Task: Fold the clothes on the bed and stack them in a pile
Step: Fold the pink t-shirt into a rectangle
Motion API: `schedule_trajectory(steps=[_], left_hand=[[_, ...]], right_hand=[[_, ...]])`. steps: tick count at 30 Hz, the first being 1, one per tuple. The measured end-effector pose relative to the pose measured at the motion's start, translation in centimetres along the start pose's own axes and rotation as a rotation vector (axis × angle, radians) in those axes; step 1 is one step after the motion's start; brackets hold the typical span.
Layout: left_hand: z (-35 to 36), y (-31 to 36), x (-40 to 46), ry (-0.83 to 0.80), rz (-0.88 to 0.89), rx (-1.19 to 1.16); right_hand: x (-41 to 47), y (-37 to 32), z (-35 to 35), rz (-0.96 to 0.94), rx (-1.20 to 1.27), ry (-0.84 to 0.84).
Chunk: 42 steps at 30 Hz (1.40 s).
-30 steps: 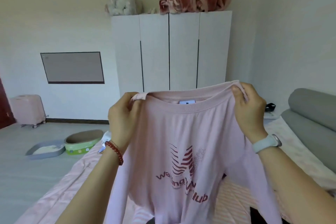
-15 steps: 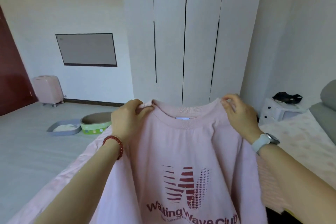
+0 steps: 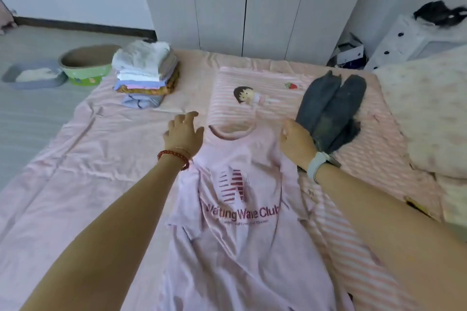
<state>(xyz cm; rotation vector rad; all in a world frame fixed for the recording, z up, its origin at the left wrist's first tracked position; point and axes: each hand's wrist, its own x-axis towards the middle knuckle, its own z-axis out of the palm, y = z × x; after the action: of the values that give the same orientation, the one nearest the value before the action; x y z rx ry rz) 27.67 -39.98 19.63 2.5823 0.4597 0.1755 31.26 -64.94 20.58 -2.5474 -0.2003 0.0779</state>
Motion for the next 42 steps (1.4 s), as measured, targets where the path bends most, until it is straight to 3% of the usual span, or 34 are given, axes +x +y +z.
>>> schedule_trajectory(steps=[2,6,12,15,18,22,27,32,36,39,42], left_hand=[[5.2,-2.6,-4.2,-0.082,-0.072,-0.086],[12.5,-7.0,-15.8,-0.147,-0.234,-0.135],[15.0,-10.3,-30.4,-0.061,-0.438,-0.118],[15.2,-11.8,-32.9,-0.04,-0.499,-0.16],[15.3,-13.0,-33.5,-0.071,-0.458,-0.21],[15.1,-14.1,-34.6,-0.077,-0.414,-0.295],[14.5,-13.7,-34.6,0.082,-0.538,-0.292],[11.4,-11.0,-33.6,0.271,-0.52,-0.619],[7.9,-9.4,-32.4,0.443,-0.439,-0.718],[5.6,-9.7,-32.1,0.385,-0.387,-0.749],[5.2,-12.2,-33.1,0.052,-0.568,-0.505]], right_hand=[[-3.4,2.6,5.2,0.021,0.07,-0.131],[-13.6,8.5,12.3,0.167,0.117,-0.17],[-28.8,12.6,15.2,-0.09,-0.064,-0.181],[-32.5,14.2,16.1,-0.221,-0.269,-0.341],[-32.8,14.9,16.9,-0.281,-0.458,-0.393],[-31.6,15.4,17.6,-0.298,-0.41,-0.218],[-30.6,14.0,15.7,-0.302,-0.125,-0.026],[-28.5,11.7,11.7,-0.206,-0.066,-0.014],[-27.2,9.0,8.4,-0.37,-0.007,0.075],[-26.6,8.2,6.6,-0.351,0.129,-0.048],[-26.8,8.8,7.1,-0.209,0.083,-0.409]])
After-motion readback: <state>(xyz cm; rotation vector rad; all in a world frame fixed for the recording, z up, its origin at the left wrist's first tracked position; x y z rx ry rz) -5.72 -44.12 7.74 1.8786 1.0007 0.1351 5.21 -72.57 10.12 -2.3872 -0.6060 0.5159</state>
